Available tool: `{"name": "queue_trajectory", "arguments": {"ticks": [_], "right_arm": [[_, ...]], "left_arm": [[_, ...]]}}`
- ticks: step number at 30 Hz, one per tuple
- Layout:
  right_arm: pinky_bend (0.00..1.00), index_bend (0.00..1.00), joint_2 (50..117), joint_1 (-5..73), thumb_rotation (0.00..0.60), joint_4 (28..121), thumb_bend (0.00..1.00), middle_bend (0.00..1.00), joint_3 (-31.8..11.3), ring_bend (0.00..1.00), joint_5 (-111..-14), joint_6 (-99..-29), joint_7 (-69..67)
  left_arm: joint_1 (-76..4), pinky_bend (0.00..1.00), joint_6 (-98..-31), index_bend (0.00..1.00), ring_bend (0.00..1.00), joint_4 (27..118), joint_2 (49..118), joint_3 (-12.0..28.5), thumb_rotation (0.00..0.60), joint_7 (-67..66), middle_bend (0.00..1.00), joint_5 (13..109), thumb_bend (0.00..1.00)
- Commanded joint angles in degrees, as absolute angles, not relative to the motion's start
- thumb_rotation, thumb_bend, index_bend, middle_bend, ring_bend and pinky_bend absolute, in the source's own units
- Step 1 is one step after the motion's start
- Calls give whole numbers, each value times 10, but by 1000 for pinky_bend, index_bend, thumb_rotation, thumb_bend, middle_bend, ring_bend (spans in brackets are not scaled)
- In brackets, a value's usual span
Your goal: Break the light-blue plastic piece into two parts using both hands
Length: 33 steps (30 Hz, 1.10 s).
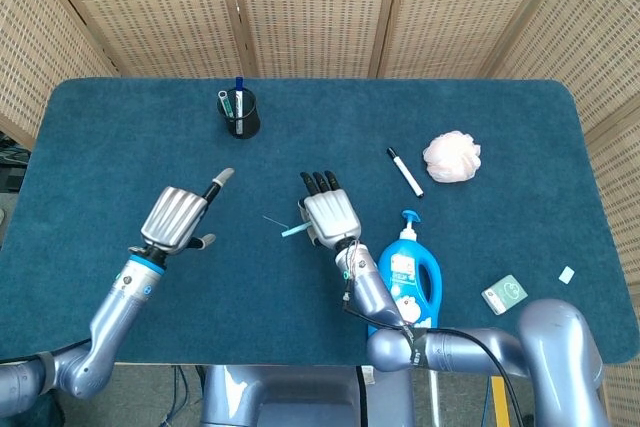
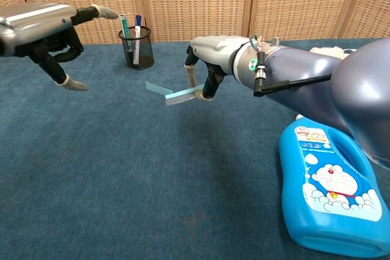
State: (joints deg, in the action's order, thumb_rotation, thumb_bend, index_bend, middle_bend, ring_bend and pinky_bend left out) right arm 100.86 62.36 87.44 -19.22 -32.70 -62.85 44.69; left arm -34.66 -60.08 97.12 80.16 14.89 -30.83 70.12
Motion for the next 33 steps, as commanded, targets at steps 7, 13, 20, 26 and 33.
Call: {"name": "queue_trajectory", "arguments": {"ticks": [7, 13, 20, 26, 33], "right_arm": [[0, 597, 1012, 626, 600, 877, 516, 58, -192, 0, -325, -635, 447], [0, 597, 1012, 627, 600, 879, 517, 58, -191, 0, -325, -636, 448], [0, 597, 1010, 628, 600, 887, 517, 58, -191, 0, -326, -642, 451], [0, 597, 1010, 628, 600, 894, 517, 58, -189, 0, -326, -647, 454], [0, 601, 1006, 628, 600, 896, 517, 58, -190, 0, -322, -651, 456]], "left_arm": [[-399, 1000, -574, 226, 1000, 914, 881, 148, 600, -307, 895, 661, 154], [-408, 1000, -575, 346, 1000, 899, 896, 145, 600, -293, 897, 658, 250], [-419, 1000, -579, 378, 1000, 877, 917, 148, 600, -267, 898, 662, 384], [-428, 1000, -584, 388, 1000, 855, 937, 146, 600, -250, 898, 668, 383], [-438, 1000, -577, 401, 1000, 831, 958, 141, 600, -230, 898, 663, 384]]}}
